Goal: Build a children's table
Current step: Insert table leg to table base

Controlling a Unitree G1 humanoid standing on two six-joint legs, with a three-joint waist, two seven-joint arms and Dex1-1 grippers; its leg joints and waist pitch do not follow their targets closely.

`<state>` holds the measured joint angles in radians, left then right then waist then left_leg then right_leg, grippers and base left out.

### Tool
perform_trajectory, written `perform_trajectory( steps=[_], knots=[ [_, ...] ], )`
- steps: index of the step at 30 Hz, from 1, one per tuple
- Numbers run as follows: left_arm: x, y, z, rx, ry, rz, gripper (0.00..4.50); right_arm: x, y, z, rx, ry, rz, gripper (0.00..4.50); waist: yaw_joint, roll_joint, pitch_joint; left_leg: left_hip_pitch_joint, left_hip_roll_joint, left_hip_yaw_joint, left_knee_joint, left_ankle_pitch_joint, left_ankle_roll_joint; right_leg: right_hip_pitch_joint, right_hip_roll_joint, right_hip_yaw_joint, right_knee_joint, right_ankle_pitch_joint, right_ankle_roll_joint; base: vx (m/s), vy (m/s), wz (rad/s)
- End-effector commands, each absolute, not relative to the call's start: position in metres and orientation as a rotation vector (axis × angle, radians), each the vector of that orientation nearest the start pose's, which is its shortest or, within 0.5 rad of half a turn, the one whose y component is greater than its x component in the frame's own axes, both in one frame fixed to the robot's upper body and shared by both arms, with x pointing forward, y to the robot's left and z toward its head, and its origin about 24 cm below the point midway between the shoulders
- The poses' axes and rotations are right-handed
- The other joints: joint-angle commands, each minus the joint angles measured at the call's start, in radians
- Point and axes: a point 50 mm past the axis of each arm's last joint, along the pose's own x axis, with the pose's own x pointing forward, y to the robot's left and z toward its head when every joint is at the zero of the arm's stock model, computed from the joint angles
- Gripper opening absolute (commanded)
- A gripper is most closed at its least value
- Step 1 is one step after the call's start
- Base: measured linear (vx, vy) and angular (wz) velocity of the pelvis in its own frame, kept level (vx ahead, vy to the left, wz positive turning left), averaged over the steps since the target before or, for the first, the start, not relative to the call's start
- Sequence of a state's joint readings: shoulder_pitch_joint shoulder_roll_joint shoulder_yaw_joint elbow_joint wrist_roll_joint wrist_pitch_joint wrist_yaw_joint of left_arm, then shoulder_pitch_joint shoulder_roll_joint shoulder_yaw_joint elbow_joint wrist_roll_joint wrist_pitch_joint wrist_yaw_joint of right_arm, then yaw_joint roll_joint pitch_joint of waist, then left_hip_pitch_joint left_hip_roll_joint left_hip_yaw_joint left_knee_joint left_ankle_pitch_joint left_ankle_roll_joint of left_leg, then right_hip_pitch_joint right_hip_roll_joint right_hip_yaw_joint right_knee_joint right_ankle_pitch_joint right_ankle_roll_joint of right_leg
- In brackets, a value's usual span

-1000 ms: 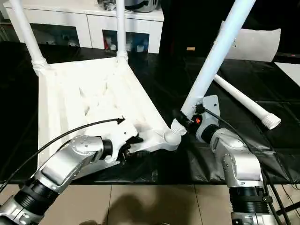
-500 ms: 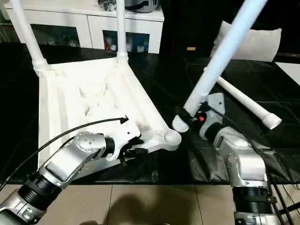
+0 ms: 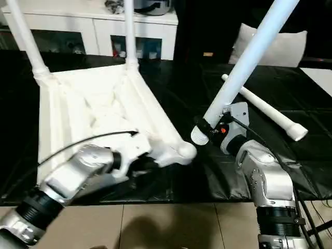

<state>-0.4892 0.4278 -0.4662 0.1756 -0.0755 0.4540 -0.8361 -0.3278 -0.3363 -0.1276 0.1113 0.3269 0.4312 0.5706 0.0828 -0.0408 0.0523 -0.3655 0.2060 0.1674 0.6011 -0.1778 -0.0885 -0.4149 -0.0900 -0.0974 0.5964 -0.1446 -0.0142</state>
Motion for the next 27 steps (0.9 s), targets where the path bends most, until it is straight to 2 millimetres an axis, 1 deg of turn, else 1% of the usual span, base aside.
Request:
perform_trajectory(
  steps=[1, 2, 3, 4, 6, 7, 8, 10, 12, 13, 14, 15, 16, 17, 18, 19, 21, 23, 24, 25, 26, 27],
  knots=[
    [0.297, 0.112, 0.061, 0.449, 0.461, -1.129, 0.04, 0.306, -0.194, 0.097, 0.080, 0.138, 0.540, 1.88, 0.005, 0.008, -0.066, 0.010, 0.014, -0.006, -0.079, -0.299, -0.002, 0.047, -0.050, 0.036, -0.093, -0.478, -0.057, 0.000, 0.000, 0.00],
    [0.297, 0.117, 0.060, 0.451, 0.471, -1.133, 0.01, 0.306, -0.193, 0.096, 0.082, 0.140, 0.552, 1.88, 0.006, 0.005, -0.067, 0.010, 0.016, -0.006, -0.080, -0.286, -0.003, 0.048, -0.050, 0.039, -0.086, -0.435, -0.075, 0.000, 0.000, 0.00],
    [0.297, 0.122, 0.059, 0.458, 0.477, -1.134, 0.00, 0.305, -0.191, 0.095, 0.083, 0.140, 0.566, 1.88, 0.008, 0.009, -0.069, 0.009, 0.017, -0.006, -0.081, -0.278, -0.004, 0.050, -0.050, 0.040, -0.080, -0.408, -0.087, 0.000, 0.000, 0.00],
    [0.296, 0.125, 0.058, 0.466, 0.480, -1.136, 0.00, 0.305, -0.190, 0.095, 0.086, 0.142, 0.579, 1.88, 0.009, 0.012, -0.071, 0.008, 0.019, -0.005, -0.082, -0.259, -0.003, 0.052, -0.047, 0.043, -0.071, -0.330, -0.115, 0.000, 0.000, 0.00],
    [0.296, 0.126, 0.058, 0.472, 0.473, -1.143, 0.00, 0.305, -0.189, 0.095, 0.088, 0.142, 0.589, 1.88, 0.010, 0.012, -0.071, 0.008, 0.020, -0.003, -0.081, -0.247, -0.004, 0.054, -0.047, 0.044, -0.065, -0.282, -0.138, 0.000, 0.000, 0.00],
    [0.296, 0.127, 0.058, 0.476, 0.469, -1.147, 0.00, 0.304, -0.188, 0.095, 0.089, 0.142, 0.594, 1.88, 0.010, 0.011, -0.070, 0.007, 0.019, -0.002, -0.081, -0.247, -0.002, 0.054, -0.048, 0.045, -0.065, -0.278, -0.142, 0.000, 0.000, 0.00],
    [0.296, 0.126, 0.060, 0.454, 0.422, -1.174, 0.00, 0.302, -0.183, 0.095, 0.110, 0.153, 0.641, 1.88, 0.010, 0.012, -0.069, 0.007, 0.018, -0.002, -0.082, -0.256, -0.001, 0.056, -0.048, 0.045, -0.066, -0.287, -0.144, 0.000, 0.000, 0.00],
    [0.296, 0.125, 0.061, 0.445, 0.403, -1.184, 0.00, 0.301, -0.181, 0.095, 0.119, 0.158, 0.655, 1.88, 0.009, 0.008, -0.066, 0.005, 0.016, -0.001, -0.083, -0.272, -0.001, 0.058, -0.051, 0.044, -0.073, -0.353, -0.122, 0.000, 0.000, 0.00],
    [0.296, 0.121, 0.061, 0.412, 0.373, -1.197, 0.00, 0.297, -0.174, 0.098, 0.163, 0.169, 0.736, 1.88, 0.011, 0.008, -0.064, 0.009, 0.015, -0.001, -0.081, -0.281, 0.005, 0.055, -0.054, 0.044, -0.080, -0.412, -0.102, 0.000, 0.000, 0.00],
    [0.297, 0.120, 0.060, 0.394, 0.371, -1.203, 0.00, 0.294, -0.169, 0.099, 0.164, 0.181, 0.791, 1.88, 0.011, 0.007, -0.064, 0.006, 0.015, -0.001, -0.082, -0.278, 0.005, 0.056, -0.054, 0.044, -0.081, -0.422, -0.097, 0.000, 0.000, 0.00],
    [0.297, 0.119, 0.057, 0.387, 0.376, -1.207, 0.00, 0.292, -0.166, 0.099, 0.155, 0.198, 0.843, 1.88, 0.013, 0.008, -0.064, 0.008, 0.016, -0.001, -0.081, -0.276, 0.010, 0.054, -0.053, 0.043, -0.086, -0.442, -0.086, 0.000, 0.000, 0.00],
    [0.297, 0.119, 0.055, 0.385, 0.380, -1.210, 0.00, 0.291, -0.164, 0.099, 0.145, 0.209, 0.873, 1.88, 0.013, 0.009, -0.064, 0.006, 0.016, -0.001, -0.081, -0.275, 0.011, 0.054, -0.053, 0.043, -0.085, -0.447, -0.081, 0.000, 0.000, 0.00],
    [0.298, 0.120, 0.052, 0.399, 0.393, -1.212, 0.00, 0.290, -0.161, 0.099, 0.130, 0.226, 0.911, 1.88, 0.013, 0.010, -0.062, 0.006, 0.015, -0.001, -0.082, -0.277, 0.013, 0.053, -0.054, 0.043, -0.088, -0.472, -0.070, 0.000, 0.000, 0.00],
    [0.298, 0.121, 0.051, 0.406, 0.398, -1.213, 0.00, 0.290, -0.160, 0.099, 0.124, 0.232, 0.924, 1.88, 0.013, 0.010, -0.064, 0.006, 0.014, -0.002, -0.080, -0.279, 0.014, 0.052, -0.054, 0.043, -0.091, -0.496, -0.059, 0.000, 0.000, 0.00],
    [0.298, 0.121, 0.050, 0.414, 0.400, -1.214, 0.00, 0.291, -0.159, 0.099, 0.112, 0.236, 0.931, 1.88, 0.014, 0.010, -0.064, 0.007, 0.014, -0.001, -0.080, -0.277, 0.014, 0.050, -0.055, 0.043, -0.092, -0.501, -0.057, 0.000, 0.000, 0.00],
    [0.299, 0.122, 0.049, 0.428, 0.403, -1.216, 0.00, 0.294, -0.157, 0.099, 0.089, 0.245, 0.942, 1.88, 0.013, 0.013, -0.065, 0.006, 0.013, -0.002, -0.080, -0.278, 0.013, 0.049, -0.054, 0.041, -0.094, -0.517, -0.053, 0.000, 0.000, 0.00],
    [0.300, 0.123, 0.049, 0.461, 0.399, -1.241, 0.00, 0.300, -0.156, 0.096, 0.042, 0.273, 0.944, 1.88, 0.011, 0.012, -0.065, 0.008, 0.012, -0.001, -0.079, -0.284, 0.008, 0.046, -0.055, 0.040, -0.099, -0.551, -0.041, 0.000, 0.000, 0.00],
    [0.300, 0.123, 0.049, 0.472, 0.397, -1.251, 0.00, 0.302, -0.155, 0.094, 0.029, 0.287, 0.943, 1.88, 0.011, 0.014, -0.066, 0.009, 0.012, -0.002, -0.078, -0.286, 0.007, 0.044, -0.057, 0.040, -0.099, -0.553, -0.042, 0.000, 0.000, 0.00],
    [0.299, 0.122, 0.049, 0.479, 0.393, -1.267, 0.00, 0.304, -0.155, 0.092, 0.021, 0.305, 0.939, 1.88, 0.013, 0.009, -0.068, 0.008, 0.014, -0.002, -0.078, -0.279, 0.007, 0.045, -0.057, 0.040, -0.097, -0.536, -0.044, 0.000, 0.000, 0.00],
    [0.299, 0.122, 0.049, 0.480, 0.393, -1.269, 0.00, 0.305, -0.155, 0.092, 0.020, 0.307, 0.939, 1.88, 0.014, 0.011, -0.067, 0.008, 0.014, -0.003, -0.079, -0.278, 0.007, 0.044, -0.056, 0.040, -0.095, -0.529, -0.048, 0.000, 0.000, 0.00],
    [0.298, 0.122, 0.050, 0.485, 0.387, -1.296, 0.00, 0.308, -0.155, 0.089, 0.006, 0.335, 0.944, 1.88, 0.012, 0.008, -0.068, 0.007, 0.015, -0.003, -0.080, -0.275, 0.008, 0.046, -0.056, 0.040, -0.093, -0.520, -0.052, 0.000, 0.000, 0.00],
    [0.297, 0.122, 0.050, 0.489, 0.385, -1.313, 0.00, 0.309, -0.154, 0.087, 0.001, 0.356, 0.957, 1.88, 0.012, 0.011, -0.070, 0.006, 0.016, -0.002, -0.080, -0.268, 0.010, 0.046, -0.056, 0.041, -0.090, -0.491, -0.066, 0.000, 0.000, 0.00]
  ],
)
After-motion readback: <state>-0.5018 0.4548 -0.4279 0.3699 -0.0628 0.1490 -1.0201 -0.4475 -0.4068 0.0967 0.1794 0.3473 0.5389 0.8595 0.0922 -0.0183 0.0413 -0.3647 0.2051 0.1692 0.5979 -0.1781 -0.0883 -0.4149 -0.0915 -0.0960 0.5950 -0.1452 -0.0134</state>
